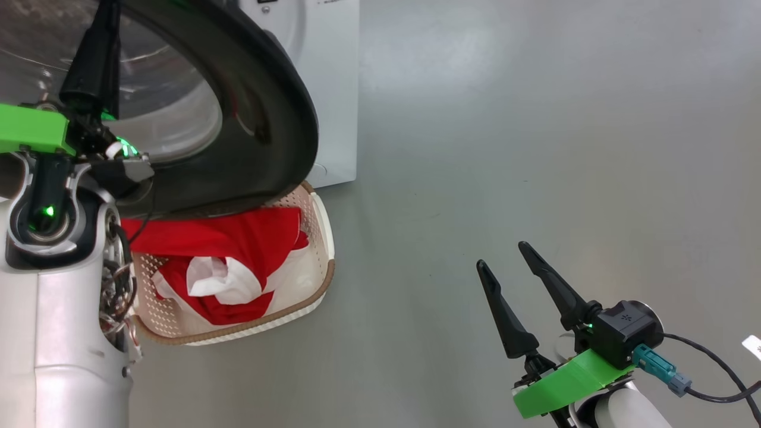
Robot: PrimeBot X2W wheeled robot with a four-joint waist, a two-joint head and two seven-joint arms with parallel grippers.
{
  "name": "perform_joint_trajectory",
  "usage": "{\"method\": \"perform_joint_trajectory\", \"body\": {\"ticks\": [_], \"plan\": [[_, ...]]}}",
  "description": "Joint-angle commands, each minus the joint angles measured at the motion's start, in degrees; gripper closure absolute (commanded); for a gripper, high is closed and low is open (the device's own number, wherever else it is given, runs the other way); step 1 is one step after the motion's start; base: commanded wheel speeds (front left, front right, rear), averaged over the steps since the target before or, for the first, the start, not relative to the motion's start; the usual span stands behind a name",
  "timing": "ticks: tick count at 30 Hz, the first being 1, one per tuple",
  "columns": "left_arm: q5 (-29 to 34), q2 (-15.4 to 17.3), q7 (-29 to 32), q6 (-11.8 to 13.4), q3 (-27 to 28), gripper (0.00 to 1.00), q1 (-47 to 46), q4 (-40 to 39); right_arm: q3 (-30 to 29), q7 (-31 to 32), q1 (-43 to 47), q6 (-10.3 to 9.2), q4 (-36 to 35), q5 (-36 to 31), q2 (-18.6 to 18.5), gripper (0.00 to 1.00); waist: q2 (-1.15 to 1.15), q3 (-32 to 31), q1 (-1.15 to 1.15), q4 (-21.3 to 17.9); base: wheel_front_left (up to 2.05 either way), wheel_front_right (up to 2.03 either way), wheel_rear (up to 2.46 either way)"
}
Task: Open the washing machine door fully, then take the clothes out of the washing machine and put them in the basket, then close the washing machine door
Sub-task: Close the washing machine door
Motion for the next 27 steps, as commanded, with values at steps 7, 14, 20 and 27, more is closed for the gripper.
{"method": "perform_joint_trajectory", "body": {"ticks": [7, 14, 20, 27], "plan": [[0.06, 2.83, -0.36, -1.52, 1.70, 1.00, -3.59, 0.67, 1.95, -0.69, -2.38, 0.26, -1.57, 0.00, 0.12, 0.00, 0.00, 1.10, 0.00, -1.26, 0.00, 0.00, 0.00], [-0.59, 2.81, 1.33, -1.57, 1.39, 1.00, -3.57, 0.52, 1.69, -0.69, -2.58, 0.26, -1.61, 0.22, 0.12, 0.00, 0.00, 1.13, 0.00, -0.48, 0.00, 0.00, 0.00], [-1.01, 2.18, 2.41, -0.55, 0.99, 0.00, 0.27, -3.46, 1.12, -0.69, -2.40, 0.26, -1.81, 0.62, 0.12, 0.00, 0.00, 0.39, 0.00, 1.96, 0.00, 0.00, 0.00], [-0.37, 1.85, 1.66, 0.18, 1.34, 0.00, 7.04, -9.44, -0.20, -0.69, -1.98, 0.26, -1.75, 0.97, 0.12, 0.00, 0.00, -1.09, 0.00, 4.60, 0.00, 0.00, 0.00]]}}
